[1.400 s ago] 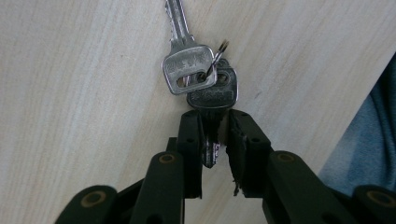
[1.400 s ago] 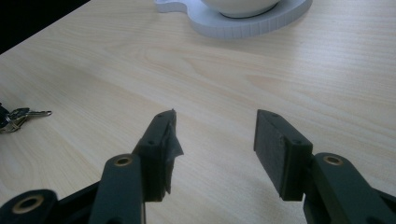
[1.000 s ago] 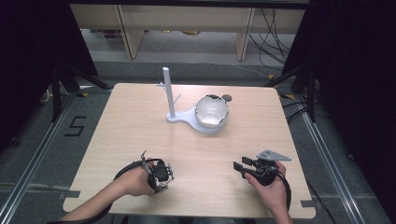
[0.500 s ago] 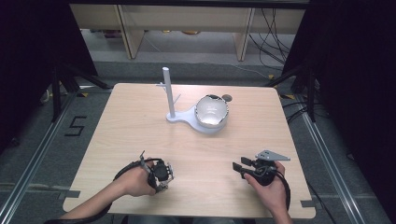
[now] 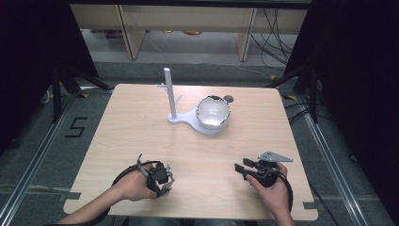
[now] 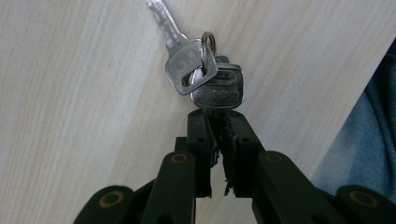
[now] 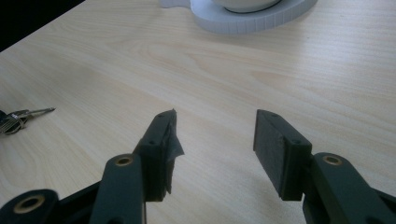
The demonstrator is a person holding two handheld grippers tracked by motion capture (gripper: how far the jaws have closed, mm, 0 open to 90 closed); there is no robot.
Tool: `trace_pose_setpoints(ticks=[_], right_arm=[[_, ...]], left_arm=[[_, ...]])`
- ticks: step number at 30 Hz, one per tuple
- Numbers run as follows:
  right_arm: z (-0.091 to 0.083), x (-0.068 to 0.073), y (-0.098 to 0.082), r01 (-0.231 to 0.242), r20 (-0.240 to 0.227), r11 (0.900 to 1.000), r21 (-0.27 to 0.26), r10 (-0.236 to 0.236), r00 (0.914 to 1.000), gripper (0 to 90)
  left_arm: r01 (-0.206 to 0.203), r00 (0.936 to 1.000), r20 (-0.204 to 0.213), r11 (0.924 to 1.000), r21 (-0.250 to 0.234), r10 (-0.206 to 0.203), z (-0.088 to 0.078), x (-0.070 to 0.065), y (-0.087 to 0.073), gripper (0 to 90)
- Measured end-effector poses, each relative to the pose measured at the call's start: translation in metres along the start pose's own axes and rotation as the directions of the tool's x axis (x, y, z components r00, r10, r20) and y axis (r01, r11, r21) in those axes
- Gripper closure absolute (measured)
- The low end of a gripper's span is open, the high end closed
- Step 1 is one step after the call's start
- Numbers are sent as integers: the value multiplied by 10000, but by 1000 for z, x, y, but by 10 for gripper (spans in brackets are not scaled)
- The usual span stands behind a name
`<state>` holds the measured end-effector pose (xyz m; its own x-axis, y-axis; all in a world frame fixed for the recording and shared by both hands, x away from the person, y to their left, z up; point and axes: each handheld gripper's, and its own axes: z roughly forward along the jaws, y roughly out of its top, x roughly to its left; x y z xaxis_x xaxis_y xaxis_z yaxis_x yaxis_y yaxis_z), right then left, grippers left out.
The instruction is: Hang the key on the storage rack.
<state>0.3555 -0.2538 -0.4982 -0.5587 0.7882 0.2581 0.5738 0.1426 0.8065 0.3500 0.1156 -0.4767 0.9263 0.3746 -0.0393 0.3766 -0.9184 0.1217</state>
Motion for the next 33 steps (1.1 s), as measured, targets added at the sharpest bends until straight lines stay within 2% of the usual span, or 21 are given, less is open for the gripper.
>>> trace_pose_setpoints(ticks=[1, 6, 12, 13, 15, 17, 19, 20, 21, 22, 23, 24, 25, 26, 27, 28, 29, 30, 31, 32, 33], right_arm=[[0, 3, 0, -396, -97, 9991, 128, 397, 9992, 502], [-1, 3, 0, -348, -25, 9992, 179, 349, 9994, 501], [0, 3, 0, -407, -134, 9992, 61, 407, 9991, 502], [0, 2, 0, -196, -29, 9998, -7, 196, 9998, 502], [-1, 0, 0, 90, 78, 9999, -59, -90, 9999, 503], [-1, -1, 0, 136, 105, 9998, -113, -135, 9999, 502], [-2, -1, 0, 124, 104, 9998, -122, -123, 9999, 503], [-2, -1, 0, 124, 104, 9998, -122, -123, 9999, 503], [-2, -1, 0, 134, 108, 9998, -124, -133, 9999, 503], [-2, -1, 0, 145, 95, 9998, -130, -144, 9999, 503], [-1, 0, 0, 29, -55, 9999, -139, -29, 10000, 503], [-1, 0, 0, 29, -55, 9999, -139, -29, 10000, 503], [-2, -1, 0, 160, 103, 9998, -132, -158, 9998, 503], [-2, -1, 0, 160, 103, 9998, -132, -158, 9998, 503], [-2, -1, 0, 142, 110, 9998, -133, -141, 9998, 503], [-2, -1, 0, 142, 110, 9998, -133, -141, 9998, 503], [-1, 0, 0, 23, -40, 9999, -141, -24, 10000, 503], [-1, 0, 0, 21, -39, 9999, -138, -21, 10000, 503], [-1, 0, 0, 8, -44, 9999, -148, -9, 10000, 503], [-1, 0, 0, 8, -44, 9999, -148, -9, 10000, 503], [-1, 0, 0, 16, -45, 9999, -143, -17, 10000, 504]], left_arm=[[21, 10000, -11, 10000, -52, -21, -1, 0, 0, 816], [72, 9998, -196, 9998, -171, -75, -8, 0, -2, 815], [626, 9967, -478, 9952, -752, -663, -28, 7, -4, 815], [958, 9929, -585, 9881, -1207, -1034, -38, 12, -5, 815], [1173, 9897, -640, 9824, -1453, -1277, -42, 14, -5, 815], [1418, 9833, -840, 9684, -2050, -1617, -55, 21, -6, 815], [1525, 9786, -995, 9597, -2360, -1799, -61, 26, -7, 815], [1525, 9786, -995, 9597, -2360, -1799, -61, 26, -7, 815], [1772, 9732, -982, 9500, -2573, -2081, -66, 29, -8, 815], [1804, 9722, -991, 9487, -2596, -2119, -68, 31, -8, 815], [1944, 9687, -959, 9399, -2806, -2290, -70, 32, -9, 815], [1944, 9687, -959, 9399, -2806, -2290, -70, 32, -9, 815], [2285, 9599, -877, 9246, -3046, -2662, -74, 37, -11, 815], [2285, 9599, -877, 9246, -3046, -2662, -74, 37, -11, 815], [2655, 9480, -750, 8987, -3491, -3093, -78, 42, -13, 815], [2655, 9480, -750, 8987, -3491, -3093, -78, 42, -13, 815], [2861, 9409, -675, 8854, -3664, -3319, -85, 50, -16, 815], [2861, 9409, -675, 8854, -3664, -3319, -85, 50, -16, 815], [3037, 9357, -470, 8659, -3975, -3497, -91, 57, -19, 814], [3037, 9357, -470, 8659, -3975, -3497, -91, 57, -19, 814], [3331, 9253, -206, 8377, -4328, -3786, -96, 63, -22, 815]])
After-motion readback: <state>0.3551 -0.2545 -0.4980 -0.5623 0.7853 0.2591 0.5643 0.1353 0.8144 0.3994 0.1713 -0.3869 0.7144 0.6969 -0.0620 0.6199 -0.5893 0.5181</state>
